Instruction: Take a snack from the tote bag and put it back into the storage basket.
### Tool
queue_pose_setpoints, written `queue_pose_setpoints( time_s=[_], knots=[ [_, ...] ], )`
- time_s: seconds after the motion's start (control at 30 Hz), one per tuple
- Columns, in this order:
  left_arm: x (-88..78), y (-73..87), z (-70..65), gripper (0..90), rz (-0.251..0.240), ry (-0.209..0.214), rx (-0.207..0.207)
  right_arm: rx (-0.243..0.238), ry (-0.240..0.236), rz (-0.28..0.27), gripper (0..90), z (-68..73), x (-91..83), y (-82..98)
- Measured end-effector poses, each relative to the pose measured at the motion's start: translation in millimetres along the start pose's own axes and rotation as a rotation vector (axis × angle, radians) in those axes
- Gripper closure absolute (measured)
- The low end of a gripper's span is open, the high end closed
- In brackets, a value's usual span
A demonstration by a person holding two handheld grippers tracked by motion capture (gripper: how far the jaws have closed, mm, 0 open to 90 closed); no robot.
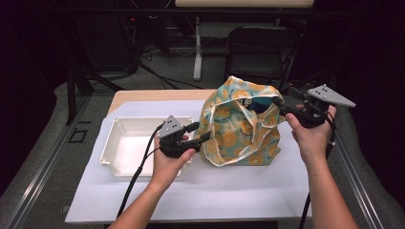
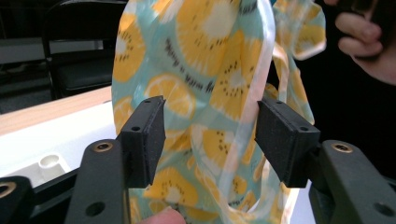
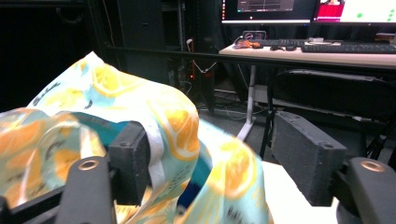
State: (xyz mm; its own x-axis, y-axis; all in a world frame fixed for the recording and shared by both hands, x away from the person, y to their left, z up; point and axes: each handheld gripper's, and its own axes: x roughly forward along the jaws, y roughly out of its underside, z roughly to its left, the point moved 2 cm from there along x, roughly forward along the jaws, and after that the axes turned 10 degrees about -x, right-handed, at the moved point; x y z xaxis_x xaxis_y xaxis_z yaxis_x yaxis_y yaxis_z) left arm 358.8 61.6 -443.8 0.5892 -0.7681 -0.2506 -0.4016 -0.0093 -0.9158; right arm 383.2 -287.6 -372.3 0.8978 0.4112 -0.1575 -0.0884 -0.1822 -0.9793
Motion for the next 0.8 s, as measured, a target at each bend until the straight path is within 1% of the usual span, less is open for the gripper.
queue_pose_setpoints(
  time_s=[0.03, 0.07, 0.1, 0.13, 0.17, 0.23, 0.33, 0.37, 0.4, 0.43, 0.47, 0.53, 0.57, 0.6, 0.63, 0.7, 0.73, 0.8],
  knots=[
    [0.6, -2.1, -0.9, 40.8, -0.002, -0.003, 0.004, 0.0, -0.003, -0.001, 28.0, 1.6, -2.3, 2.7],
    [1.2, -4.2, -1.7, 40.4, -0.005, -0.003, 0.006, -0.004, -0.001, 0.011, 26.0, 5.1, -6.5, 8.6],
    [1.9, -6.3, -2.7, 40.4, -0.015, -0.014, 0.008, -0.004, -0.001, 0.011, 26.0, 5.1, -6.5, 8.6],
    [1.9, -8.8, -3.2, 40.0, -0.016, -0.012, 0.009, -0.012, 0.003, 0.016, 24.6, 6.8, -8.4, 11.7],
    [2.0, -11.3, -3.5, 40.0, -0.02, -0.013, 0.01, -0.009, 0.002, 0.022, 22.7, 10.1, -11.2, 18.0],
    [2.0, -16.4, -4.4, 39.8, -0.03, -0.022, 0.01, -0.005, 0.0, 0.027, 21.8, 11.5, -12.1, 20.4],
    [1.8, -24.5, -4.4, 39.3, -0.059, -0.037, 0.009, -0.011, -0.004, 0.033, 18.9, 16.2, -15.0, 30.4],
    [0.8, -27.2, -4.1, 39.1, -0.055, -0.035, 0.007, -0.016, -0.004, 0.038, 18.3, 17.7, -15.6, 33.2],
    [0.3, -29.7, -4.1, 39.0, -0.065, -0.034, 0.002, -0.024, -0.008, 0.041, 17.5, 18.9, -16.4, 35.8],
    [-0.4, -31.8, -4.1, 39.0, -0.069, -0.034, 0.0, -0.022, -0.013, 0.038, 16.6, 20.2, -17.2, 38.2],
    [-1.1, -33.8, -4.1, 38.9, -0.074, -0.041, 0.006, -0.023, -0.015, 0.042, 16.2, 20.7, -18.6, 40.6],
    [-2.2, -37.1, -3.6, 39.0, -0.081, -0.051, 0.004, -0.02, -0.007, 0.043, 15.2, 21.7, -21.4, 45.1],
    [-2.4, -38.4, -3.0, 39.2, -0.084, -0.056, 0.003, -0.029, -0.005, 0.05, 15.2, 22.3, -24.0, 49.8],
    [-3.0, -39.5, -2.3, 39.4, -0.086, -0.06, 0.001, -0.034, 0.008, 0.06, 15.3, 22.7, -25.1, 52.2],
    [-3.1, -40.5, -1.8, 39.4, -0.091, -0.061, -0.006, -0.034, 0.008, 0.06, 15.3, 22.7, -25.1, 52.2],
    [-4.2, -42.7, 0.0, 39.7, -0.095, -0.066, -0.006, -0.039, 0.026, 0.073, 16.0, 21.9, -27.9, 56.7],
    [-4.8, -43.8, 0.5, 39.9, -0.097, -0.068, -0.008, -0.038, 0.037, 0.07, 17.7, 20.9, -29.1, 58.8],
    [-5.3, -45.6, 0.8, 40.1, -0.103, -0.074, -0.01, -0.034, 0.06, 0.065, 24.5, 18.6, -32.2, 62.2]
  ],
)
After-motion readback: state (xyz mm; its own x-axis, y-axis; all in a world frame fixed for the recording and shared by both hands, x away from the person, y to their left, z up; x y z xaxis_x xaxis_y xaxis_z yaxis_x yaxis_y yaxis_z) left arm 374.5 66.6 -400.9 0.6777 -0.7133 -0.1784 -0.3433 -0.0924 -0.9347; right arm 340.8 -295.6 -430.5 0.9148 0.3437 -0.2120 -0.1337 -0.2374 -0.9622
